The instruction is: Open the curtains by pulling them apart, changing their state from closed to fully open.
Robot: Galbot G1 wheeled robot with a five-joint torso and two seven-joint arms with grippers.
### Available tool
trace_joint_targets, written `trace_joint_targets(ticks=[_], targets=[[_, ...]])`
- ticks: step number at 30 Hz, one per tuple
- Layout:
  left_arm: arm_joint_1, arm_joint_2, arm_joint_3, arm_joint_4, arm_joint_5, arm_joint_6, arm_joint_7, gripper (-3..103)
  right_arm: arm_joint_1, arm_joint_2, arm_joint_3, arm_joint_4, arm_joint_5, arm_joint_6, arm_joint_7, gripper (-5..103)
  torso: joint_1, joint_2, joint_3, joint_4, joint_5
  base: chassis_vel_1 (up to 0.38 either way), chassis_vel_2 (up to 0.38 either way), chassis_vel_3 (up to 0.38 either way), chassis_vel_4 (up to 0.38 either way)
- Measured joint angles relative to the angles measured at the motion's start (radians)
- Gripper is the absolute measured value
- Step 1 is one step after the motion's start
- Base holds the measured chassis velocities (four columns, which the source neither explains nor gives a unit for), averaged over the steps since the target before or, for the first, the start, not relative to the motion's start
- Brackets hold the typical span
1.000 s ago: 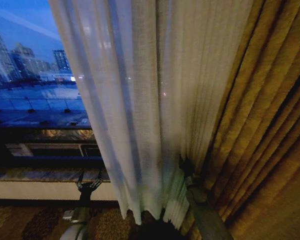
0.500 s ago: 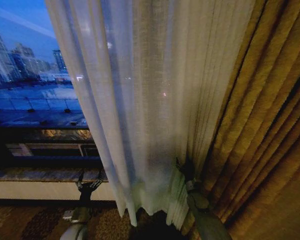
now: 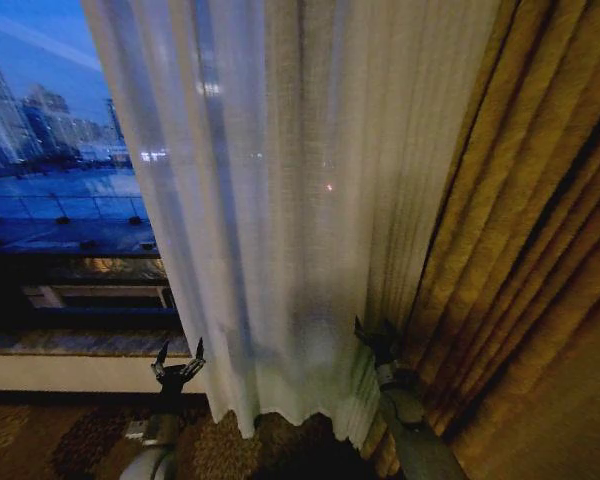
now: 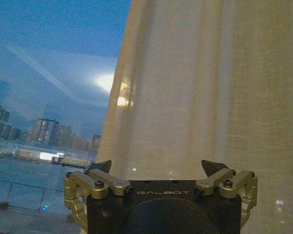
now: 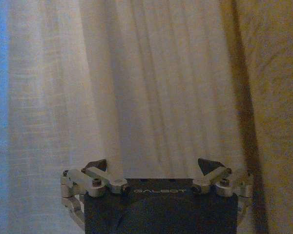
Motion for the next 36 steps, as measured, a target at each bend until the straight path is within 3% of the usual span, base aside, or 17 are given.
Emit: trace_joint_targets(ticks=[12,21,36], targets=[[0.0,0.0,0.0,0.0,0.0,0.0,0.0,100,-0.005,0.013,-0.005,-0.004,-0.045,0.0,-0.005,100,0.002,-0.001,0.001,0.0,0.0001,0.02,0.0,-0.024,0.0],[0.0,0.0,0.0,0.0,0.0,0.0,0.0,100,-0.006,0.021,-0.007,-0.012,-0.064,0.0,-0.006,100,0.001,0.0,0.0,0.0,0.0002,0.211,0.079,-0.222,-0.096],[0.0,0.0,0.0,0.0,0.0,0.0,0.0,100,0.011,0.039,-0.015,-0.028,-0.055,0.045,0.015,100,0.001,-0.001,0.0,0.0002,0.0,0.305,0.278,-0.309,-0.27]])
